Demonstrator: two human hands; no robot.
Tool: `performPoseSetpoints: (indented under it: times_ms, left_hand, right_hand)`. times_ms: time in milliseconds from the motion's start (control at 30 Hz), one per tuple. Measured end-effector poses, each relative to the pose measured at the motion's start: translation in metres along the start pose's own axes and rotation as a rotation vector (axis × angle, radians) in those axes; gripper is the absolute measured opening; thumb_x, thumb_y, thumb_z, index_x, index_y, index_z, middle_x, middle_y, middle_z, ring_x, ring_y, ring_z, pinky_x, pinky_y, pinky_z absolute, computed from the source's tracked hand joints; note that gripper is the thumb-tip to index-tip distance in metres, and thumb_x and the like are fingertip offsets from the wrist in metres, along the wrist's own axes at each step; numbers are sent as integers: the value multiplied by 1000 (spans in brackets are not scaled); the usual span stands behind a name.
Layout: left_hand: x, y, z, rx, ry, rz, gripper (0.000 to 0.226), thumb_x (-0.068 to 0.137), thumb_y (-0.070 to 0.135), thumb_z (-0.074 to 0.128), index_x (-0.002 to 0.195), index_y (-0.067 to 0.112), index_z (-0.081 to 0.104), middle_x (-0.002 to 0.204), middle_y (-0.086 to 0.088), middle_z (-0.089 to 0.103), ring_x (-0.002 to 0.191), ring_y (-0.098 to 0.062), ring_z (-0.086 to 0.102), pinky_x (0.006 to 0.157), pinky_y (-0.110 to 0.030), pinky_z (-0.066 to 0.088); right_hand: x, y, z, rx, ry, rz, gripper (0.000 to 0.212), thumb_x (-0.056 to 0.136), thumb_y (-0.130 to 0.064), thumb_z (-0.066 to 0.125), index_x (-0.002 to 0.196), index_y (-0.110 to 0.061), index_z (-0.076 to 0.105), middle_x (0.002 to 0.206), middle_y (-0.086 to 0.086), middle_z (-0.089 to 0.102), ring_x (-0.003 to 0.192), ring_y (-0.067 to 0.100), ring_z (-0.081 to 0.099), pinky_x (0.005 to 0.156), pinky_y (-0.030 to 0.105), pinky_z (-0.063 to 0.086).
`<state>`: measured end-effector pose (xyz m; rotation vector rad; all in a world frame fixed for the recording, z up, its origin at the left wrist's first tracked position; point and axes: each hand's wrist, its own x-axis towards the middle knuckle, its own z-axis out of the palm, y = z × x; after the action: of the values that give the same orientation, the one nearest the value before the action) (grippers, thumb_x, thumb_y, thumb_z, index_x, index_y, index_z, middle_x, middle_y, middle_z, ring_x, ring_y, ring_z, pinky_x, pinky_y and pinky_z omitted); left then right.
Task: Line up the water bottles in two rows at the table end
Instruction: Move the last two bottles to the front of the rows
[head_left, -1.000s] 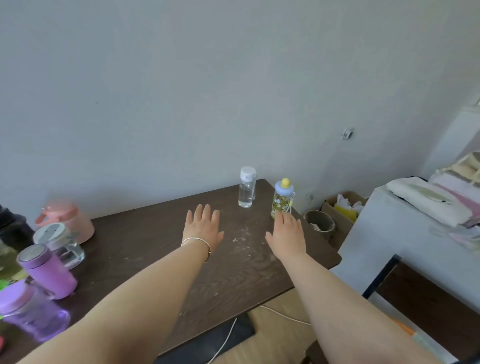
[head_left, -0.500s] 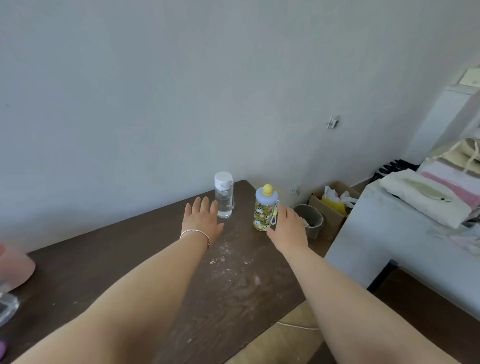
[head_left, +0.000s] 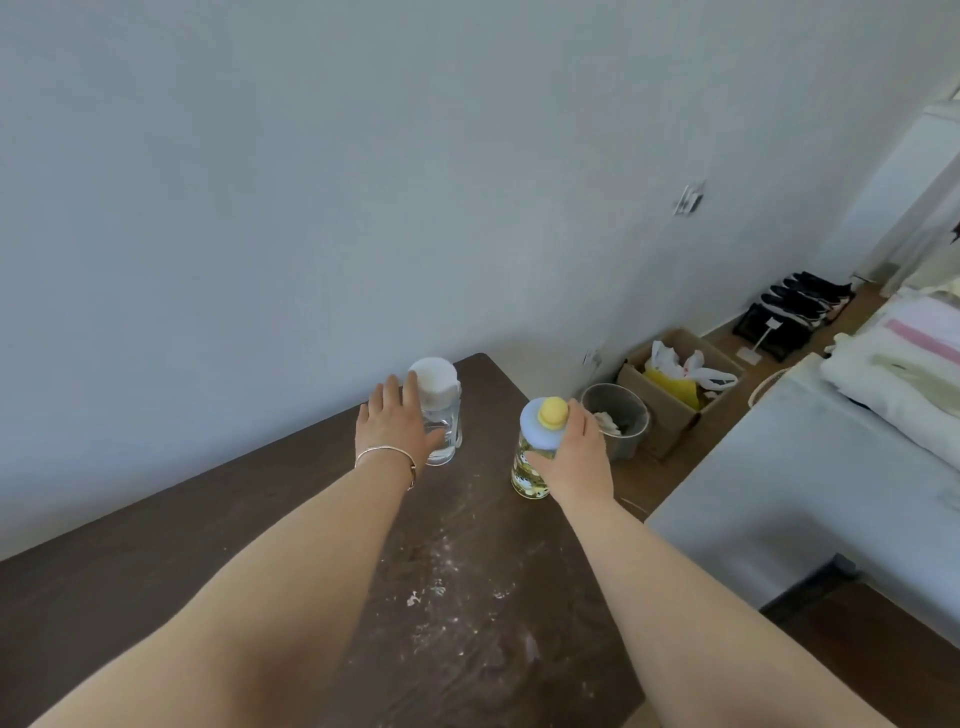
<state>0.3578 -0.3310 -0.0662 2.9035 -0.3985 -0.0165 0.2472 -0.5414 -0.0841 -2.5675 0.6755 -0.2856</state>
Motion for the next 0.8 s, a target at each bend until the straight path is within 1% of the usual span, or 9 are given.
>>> performPoseSetpoints:
  times_ms: [67, 167, 300, 367, 433, 567, 633, 733, 800]
  left_hand:
    - [10, -1, 8, -101, -5, -37, 100, 81, 60, 64, 153, 16, 8, 149, -7, 30, 137, -29, 33, 105, -42, 38]
    - [21, 1, 17, -255, -2, -84, 103, 79, 52, 70, 153, 17, 7, 146, -6, 39, 132, -29, 40, 97, -44, 44]
    - [28, 5, 32, -492, -11, -177, 92, 77, 45, 77, 146, 17, 22, 141, -7, 45, 126, -30, 47, 96, -47, 48]
    - [28, 6, 39, -577, -13, -205, 86, 76, 39, 78, 142, 17, 29, 139, -6, 47, 122, -31, 51, 95, -45, 49]
    - [27, 8, 42, -640, 10, -222, 78, 76, 37, 78, 137, 17, 34, 136, -5, 49, 116, -31, 55, 90, -42, 49]
    - [26, 9, 41, -700, 47, -232, 71, 74, 38, 80, 128, 17, 40, 130, -4, 53, 111, -30, 57, 87, -40, 50]
    - [23, 10, 38, -705, 55, -226, 72, 73, 38, 81, 129, 16, 40, 131, -4, 54, 112, -30, 57, 87, -39, 49]
    - [14, 8, 35, -683, 51, -217, 76, 73, 37, 82, 133, 17, 39, 134, -4, 53, 116, -29, 56, 92, -42, 50]
    - [5, 6, 31, -684, 49, -224, 78, 73, 37, 82, 134, 18, 39, 134, -4, 53, 117, -29, 55, 94, -43, 50]
  right_hand:
    - [4, 1, 9, 64, 22, 31, 102, 74, -39, 84, 151, -16, 20, 148, 9, 35, 136, 27, 39, 108, 41, 43]
    - [8, 0, 17, 128, 71, 45, 101, 73, -39, 84, 151, -19, 22, 144, 7, 37, 132, 25, 43, 101, 36, 47]
    - [10, -6, 23, 154, 120, 35, 99, 73, -39, 84, 150, -17, 25, 142, 8, 40, 128, 23, 45, 95, 33, 49]
    - [9, -7, 25, 151, 147, 37, 98, 73, -39, 84, 150, -17, 27, 141, 8, 41, 126, 23, 47, 93, 32, 51]
    - [9, -7, 25, 141, 162, 36, 97, 73, -39, 84, 149, -17, 28, 139, 9, 42, 124, 23, 48, 91, 31, 51]
    - [7, -6, 21, 142, 166, 53, 98, 72, -39, 85, 148, -15, 29, 137, 9, 44, 124, 24, 48, 89, 29, 50]
    - [4, -5, 20, 150, 161, 57, 98, 71, -39, 86, 147, -16, 29, 137, 8, 44, 123, 23, 49, 89, 29, 50]
    - [-1, -5, 17, 156, 137, 53, 98, 70, -39, 86, 147, -16, 29, 137, 8, 44, 123, 22, 49, 88, 24, 46]
    - [-7, -5, 15, 177, 109, 65, 99, 71, -39, 86, 148, -17, 28, 139, 8, 43, 124, 21, 48, 89, 25, 46]
